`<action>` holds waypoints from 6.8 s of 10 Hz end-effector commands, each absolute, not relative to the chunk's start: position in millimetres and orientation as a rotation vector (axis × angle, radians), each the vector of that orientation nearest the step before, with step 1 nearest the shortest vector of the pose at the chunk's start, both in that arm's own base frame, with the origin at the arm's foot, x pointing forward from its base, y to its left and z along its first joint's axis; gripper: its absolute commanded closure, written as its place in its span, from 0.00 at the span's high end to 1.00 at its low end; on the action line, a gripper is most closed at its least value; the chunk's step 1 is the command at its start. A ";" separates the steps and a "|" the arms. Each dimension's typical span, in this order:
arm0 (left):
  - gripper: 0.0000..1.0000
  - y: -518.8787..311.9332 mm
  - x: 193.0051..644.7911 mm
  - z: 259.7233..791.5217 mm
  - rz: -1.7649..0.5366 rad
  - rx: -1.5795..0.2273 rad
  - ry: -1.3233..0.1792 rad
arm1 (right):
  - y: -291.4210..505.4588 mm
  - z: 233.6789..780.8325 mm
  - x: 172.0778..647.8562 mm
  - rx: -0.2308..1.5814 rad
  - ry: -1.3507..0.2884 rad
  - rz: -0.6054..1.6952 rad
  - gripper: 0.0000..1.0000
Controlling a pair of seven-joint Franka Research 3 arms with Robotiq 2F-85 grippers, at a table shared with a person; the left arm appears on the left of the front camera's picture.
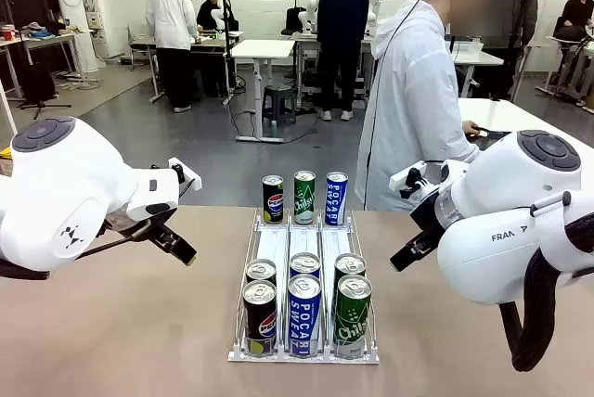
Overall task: Retrieve and hand over the desired beverage to the person.
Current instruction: Pick up a can of the same type that the person held from the Automatic Can Dispenser.
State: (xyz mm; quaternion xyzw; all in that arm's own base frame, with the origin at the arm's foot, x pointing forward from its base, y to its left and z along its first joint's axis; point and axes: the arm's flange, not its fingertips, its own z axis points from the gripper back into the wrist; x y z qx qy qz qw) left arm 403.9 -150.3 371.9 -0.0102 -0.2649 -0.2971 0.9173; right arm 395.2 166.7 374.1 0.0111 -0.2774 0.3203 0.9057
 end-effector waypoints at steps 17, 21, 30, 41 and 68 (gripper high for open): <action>1.00 -150.3 403.9 371.9 -0.611 -0.021 -0.545 | 166.7 374.1 395.2 0.023 -0.573 0.662 1.00; 1.00 -153.4 400.9 405.9 -0.651 0.010 -0.621 | 170.6 431.8 376.1 -0.017 -0.664 0.648 1.00; 1.00 -174.6 369.9 635.1 -0.727 0.098 -0.778 | 172.7 630.1 306.3 -0.030 -0.679 0.681 1.00; 1.00 18.5 361.9 688.8 -0.483 -0.592 -0.634 | -32.8 654.4 274.4 0.596 -0.650 0.593 1.00; 1.00 63.1 346.0 706.0 -0.400 -0.609 -0.682 | -59.5 662.8 261.2 0.639 -0.695 0.555 1.00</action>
